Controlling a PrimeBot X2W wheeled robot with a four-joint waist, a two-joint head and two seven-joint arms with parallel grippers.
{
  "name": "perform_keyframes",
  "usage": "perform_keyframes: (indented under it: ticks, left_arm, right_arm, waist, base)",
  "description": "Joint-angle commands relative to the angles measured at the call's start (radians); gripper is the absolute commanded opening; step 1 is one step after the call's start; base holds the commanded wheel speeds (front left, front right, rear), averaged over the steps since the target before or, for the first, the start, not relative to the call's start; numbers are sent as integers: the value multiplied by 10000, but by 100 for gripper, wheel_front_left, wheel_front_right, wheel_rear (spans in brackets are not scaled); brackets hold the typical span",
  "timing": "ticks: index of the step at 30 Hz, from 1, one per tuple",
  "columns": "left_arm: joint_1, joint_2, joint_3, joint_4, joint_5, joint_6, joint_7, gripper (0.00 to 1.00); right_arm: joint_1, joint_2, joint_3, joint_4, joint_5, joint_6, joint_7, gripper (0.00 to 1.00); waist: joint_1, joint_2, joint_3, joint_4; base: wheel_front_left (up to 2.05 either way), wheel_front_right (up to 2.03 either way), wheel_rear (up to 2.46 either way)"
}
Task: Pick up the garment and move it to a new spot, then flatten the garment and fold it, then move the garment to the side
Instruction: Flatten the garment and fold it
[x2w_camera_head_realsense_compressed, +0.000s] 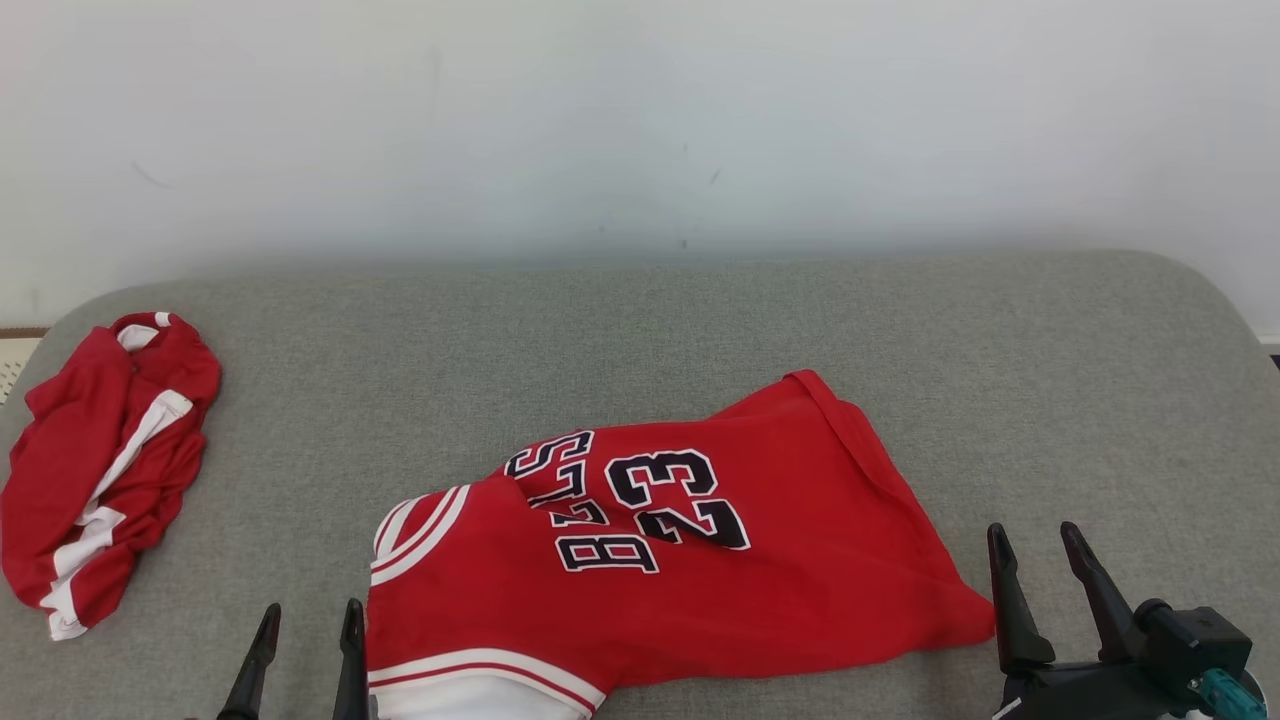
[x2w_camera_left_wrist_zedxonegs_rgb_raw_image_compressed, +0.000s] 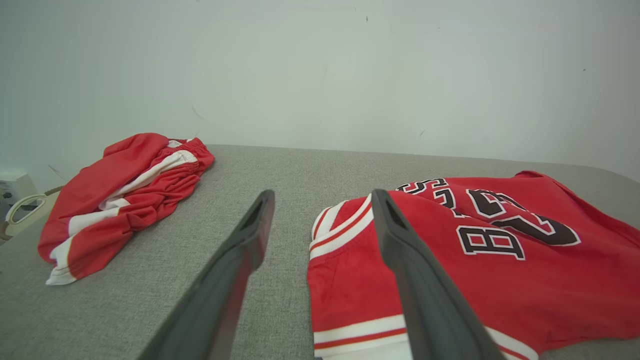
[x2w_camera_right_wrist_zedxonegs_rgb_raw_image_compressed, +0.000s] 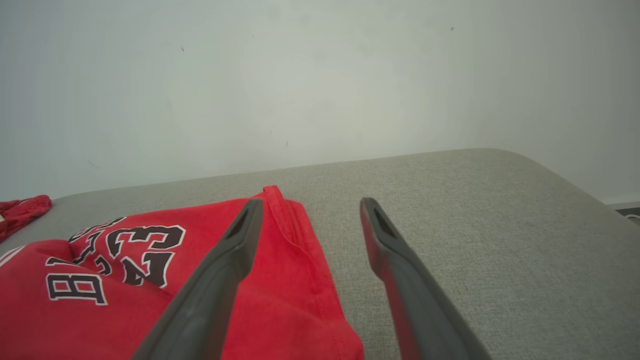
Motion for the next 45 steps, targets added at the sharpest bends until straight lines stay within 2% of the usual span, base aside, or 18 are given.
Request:
perform_keyframes:
  ticks: [1, 29, 36, 45]
  left_arm:
    - [133, -1, -5, -14, -38, 39, -22, 100]
    - [239, -1, -60, -53, -76, 70, -21, 100]
    - [573, 0, -373, 70, -322, -264, -21, 100]
    - [1333, 0, -997, 801, -502, -509, -21, 100]
  right_arm:
    - [-46, 8, 3, 17, -72, -3, -28, 100]
    - [42, 0, -34, 72, -69, -3, -54, 100]
    - [141, -88, -79, 59, 37, -3, 72, 100]
    - [375, -132, -363, 731, 102, -3, 1040, 100]
  waist:
    - [0, 0, -1, -11]
    - [0, 0, -3, -10]
    - [0, 0, -119, -12]
    - [0, 0, -78, 83]
  base:
    - [0, 0, 0]
    - [0, 0, 0]
    - [0, 0, 0]
    - [0, 0, 0]
